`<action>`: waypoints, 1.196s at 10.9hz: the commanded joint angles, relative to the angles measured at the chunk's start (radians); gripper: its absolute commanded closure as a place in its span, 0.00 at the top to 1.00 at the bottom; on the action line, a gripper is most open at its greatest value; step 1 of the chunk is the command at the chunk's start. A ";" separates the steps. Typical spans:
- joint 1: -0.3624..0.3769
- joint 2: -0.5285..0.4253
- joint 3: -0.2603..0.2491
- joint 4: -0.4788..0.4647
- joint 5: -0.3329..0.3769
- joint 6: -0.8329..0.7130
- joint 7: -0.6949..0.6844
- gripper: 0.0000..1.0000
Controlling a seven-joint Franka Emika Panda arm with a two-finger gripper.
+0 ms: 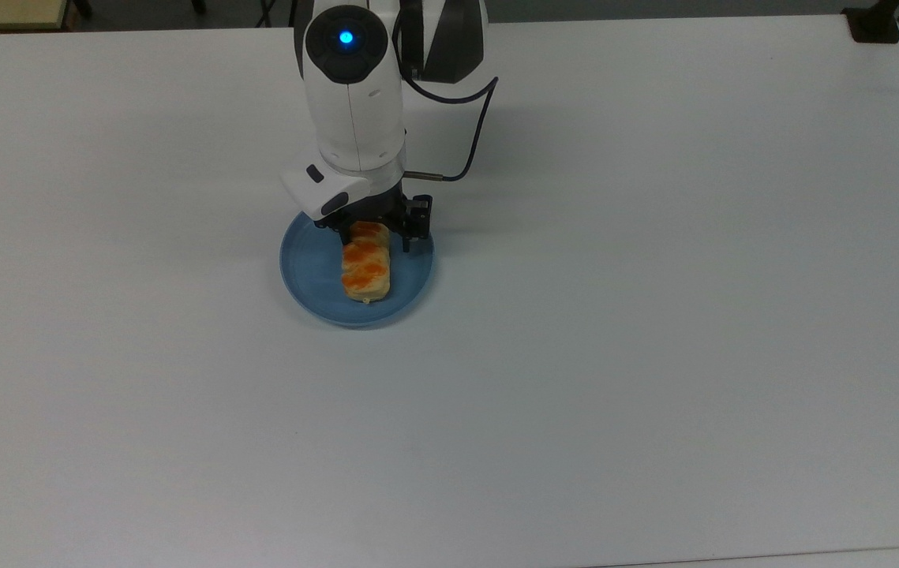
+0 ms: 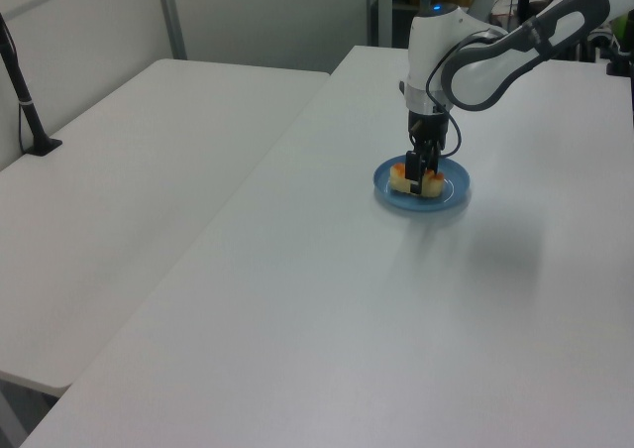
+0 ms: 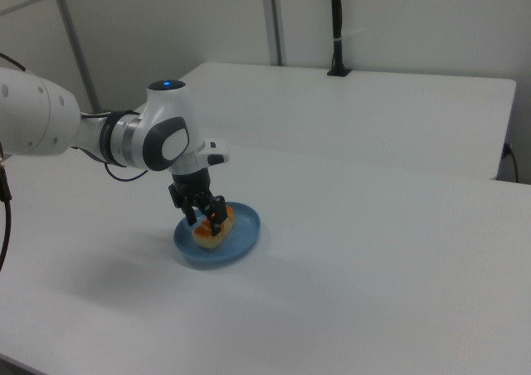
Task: Put the bread on the table
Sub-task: 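Close the gripper around the glazed bread roll, then lift the bread roll off the plate and carry it beside the plate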
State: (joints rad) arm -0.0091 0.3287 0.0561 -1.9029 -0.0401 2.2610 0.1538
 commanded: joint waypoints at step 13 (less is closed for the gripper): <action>-0.239 -0.180 -0.013 0.016 -0.112 -0.399 -0.477 0.39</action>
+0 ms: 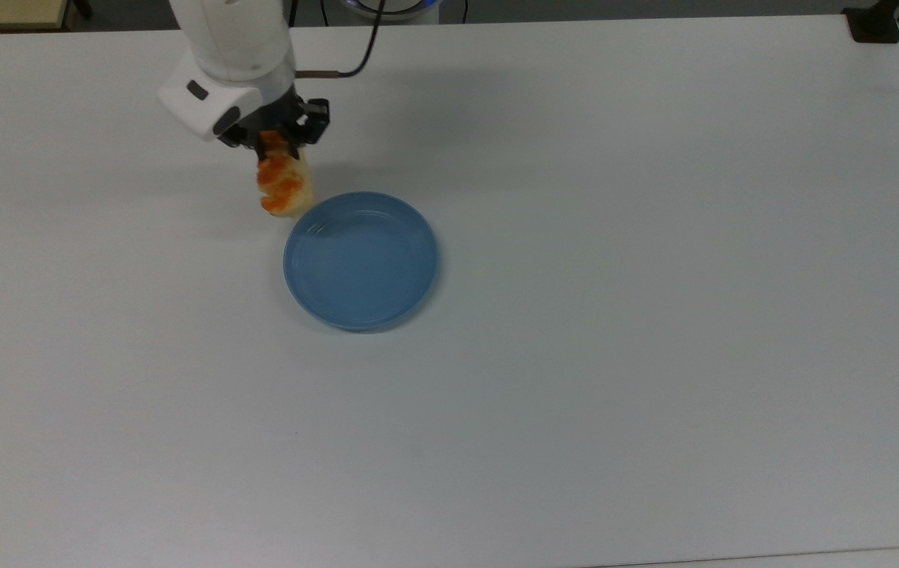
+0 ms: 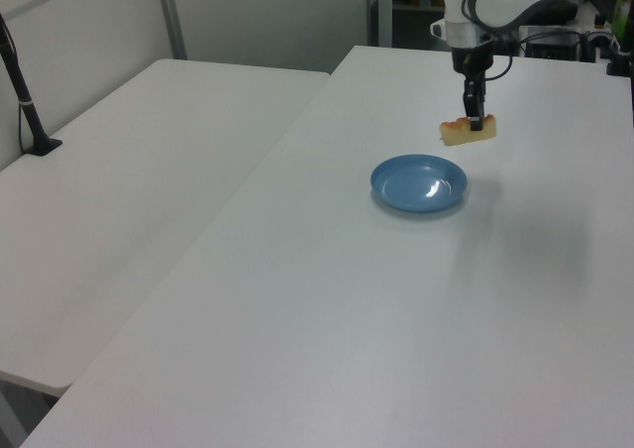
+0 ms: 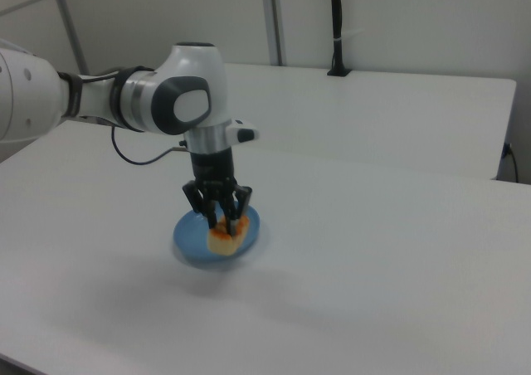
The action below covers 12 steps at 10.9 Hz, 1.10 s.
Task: Put the bread on the table
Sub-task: 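Lift the bread roll off the plate and carry it beside the plate, then lower the bread roll onto the bare table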
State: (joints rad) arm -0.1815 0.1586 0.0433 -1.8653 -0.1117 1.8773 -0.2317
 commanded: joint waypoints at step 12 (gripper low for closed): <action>-0.299 0.111 -0.031 -0.126 -0.079 0.364 -0.103 1.00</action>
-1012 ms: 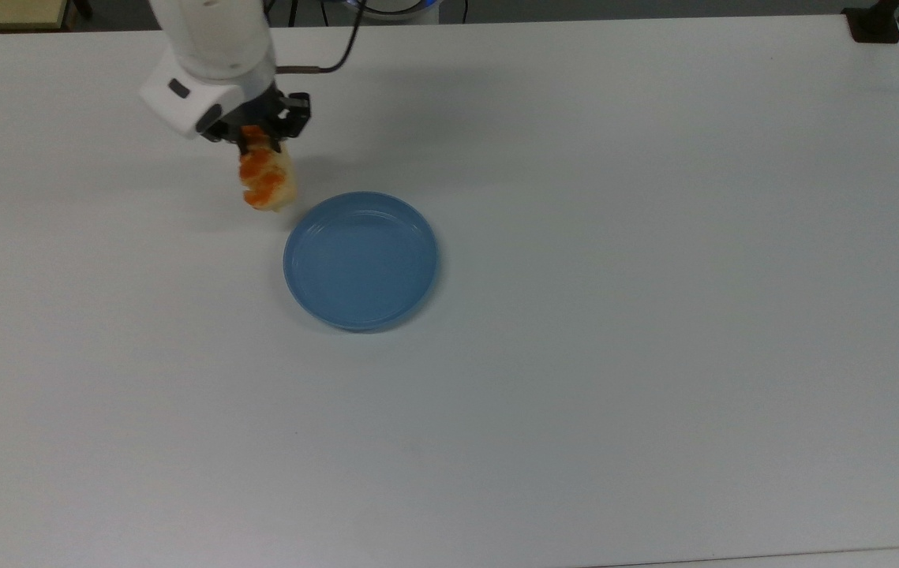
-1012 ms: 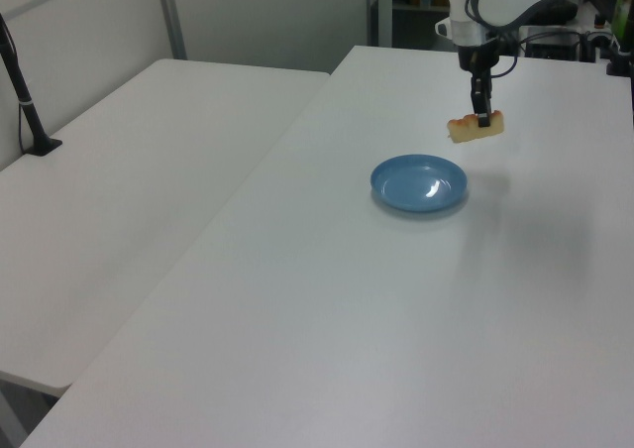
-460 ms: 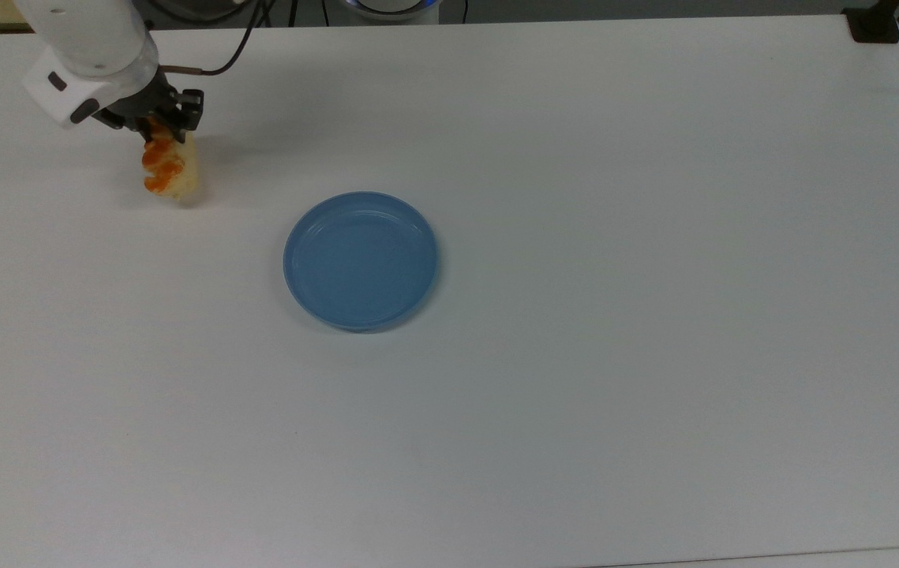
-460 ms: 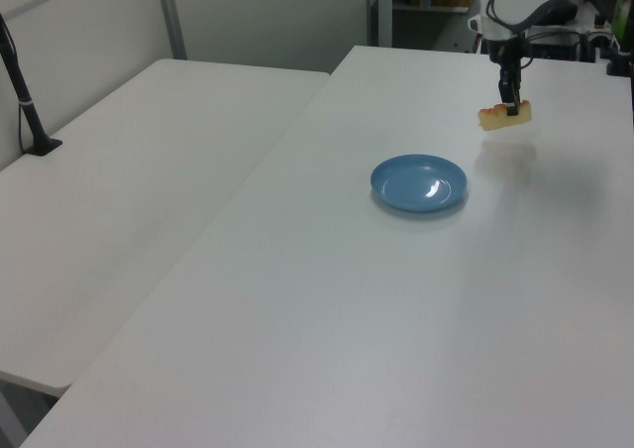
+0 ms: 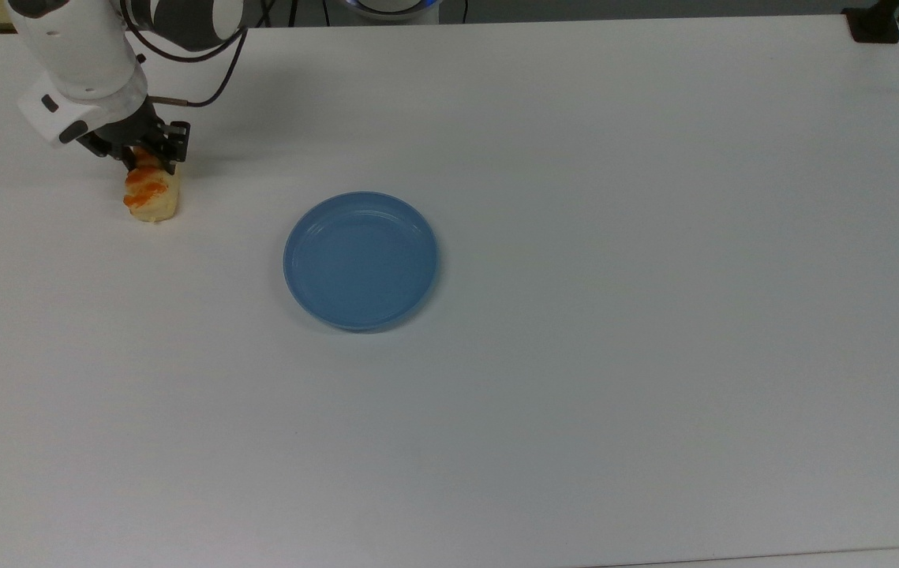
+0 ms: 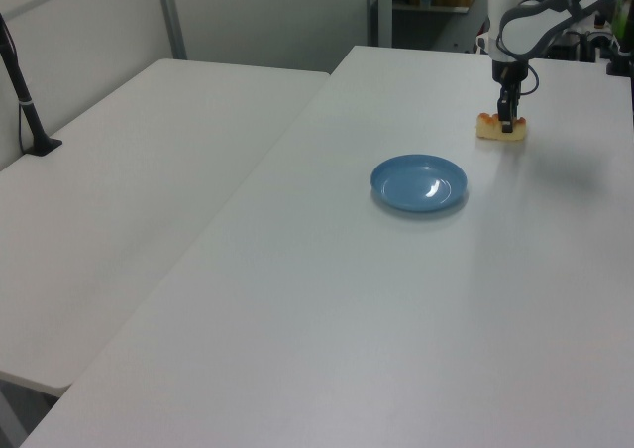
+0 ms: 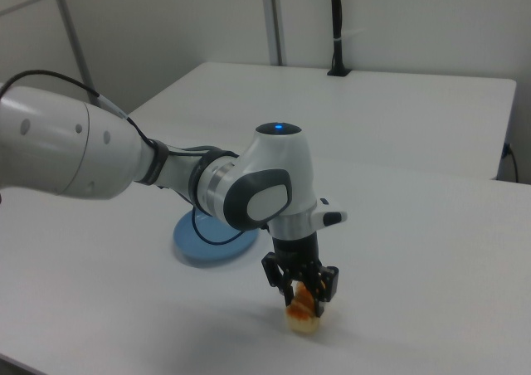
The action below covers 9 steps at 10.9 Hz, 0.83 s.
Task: Put the bread on the table
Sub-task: 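Lower the bread roll onto the bare table, then open the gripper and raise it away from the bread roll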
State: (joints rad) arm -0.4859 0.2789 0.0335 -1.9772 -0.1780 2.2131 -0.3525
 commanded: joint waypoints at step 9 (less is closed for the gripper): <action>0.117 -0.246 -0.017 0.221 0.172 -0.387 0.312 1.00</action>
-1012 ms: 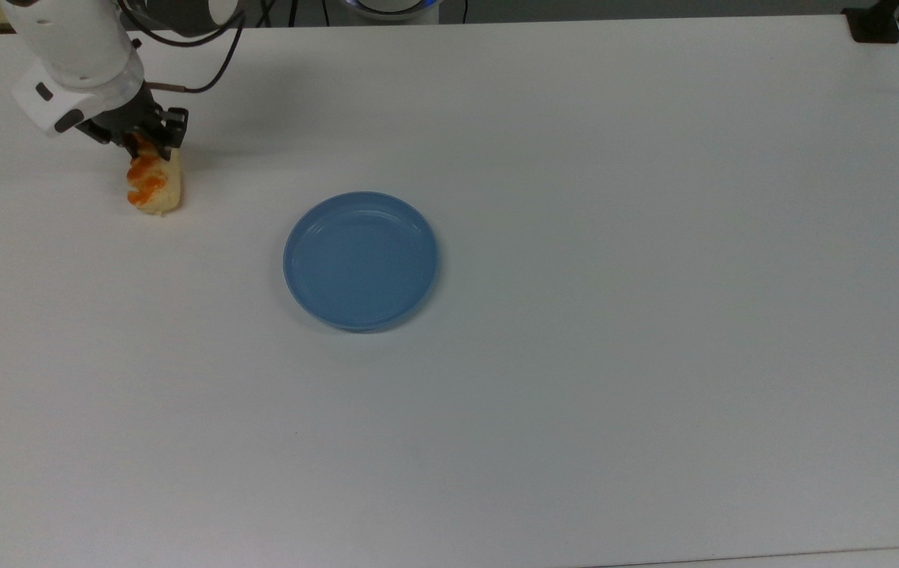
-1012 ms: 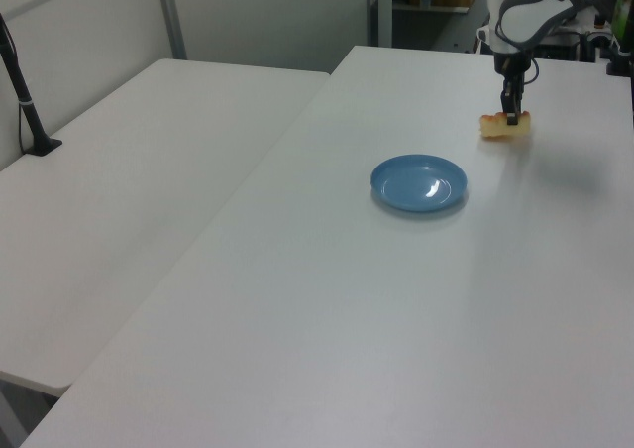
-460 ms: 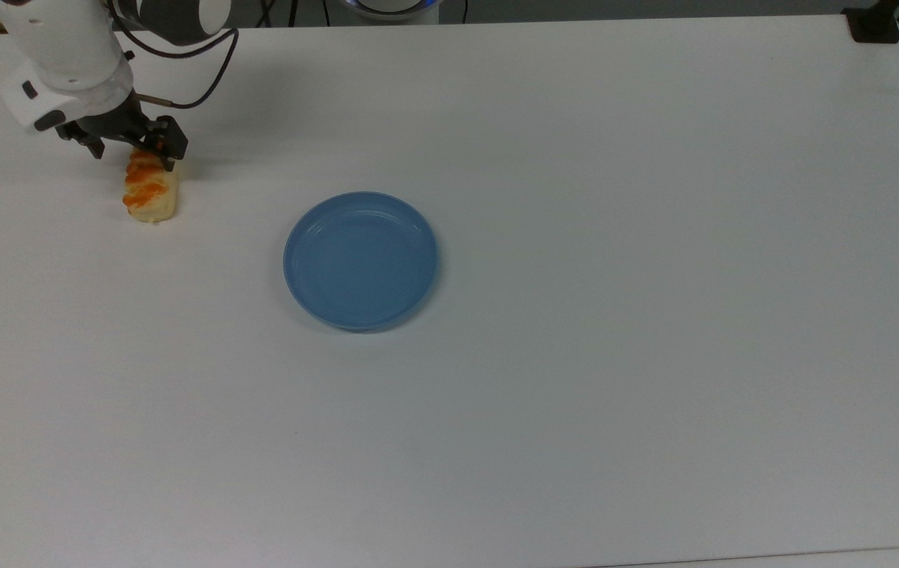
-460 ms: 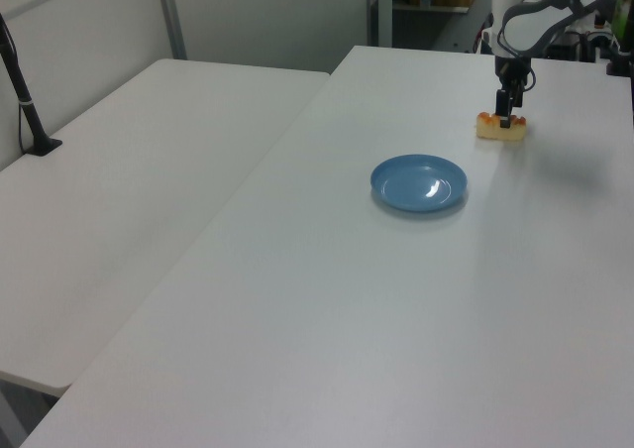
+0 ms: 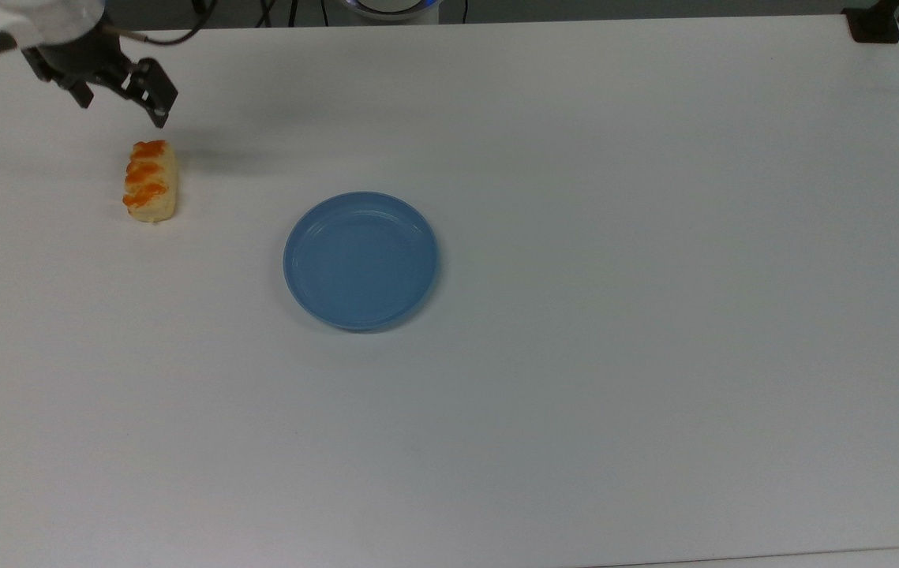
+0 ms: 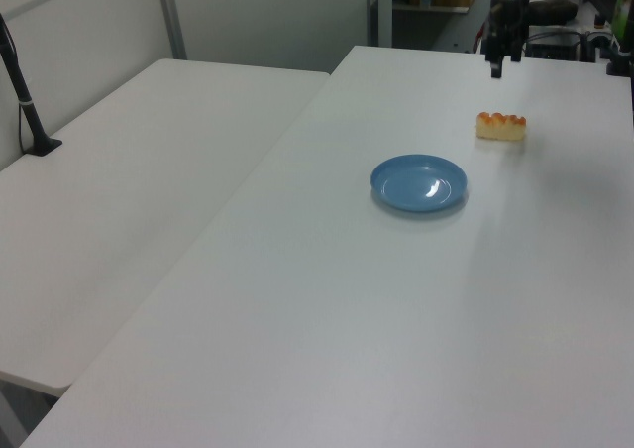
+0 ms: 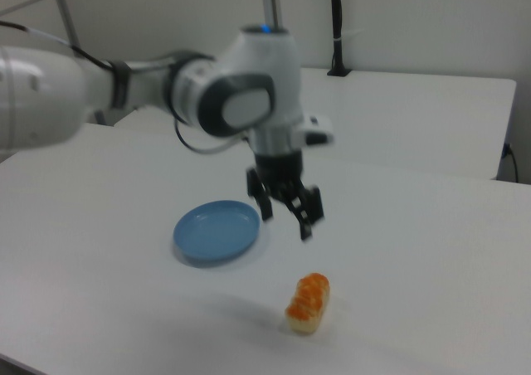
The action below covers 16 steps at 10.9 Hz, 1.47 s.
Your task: Put the bread on the table
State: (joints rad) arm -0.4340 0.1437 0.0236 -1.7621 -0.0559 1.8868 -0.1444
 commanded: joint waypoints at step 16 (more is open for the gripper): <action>0.420 -0.173 -0.120 0.090 0.030 -0.137 0.117 1.00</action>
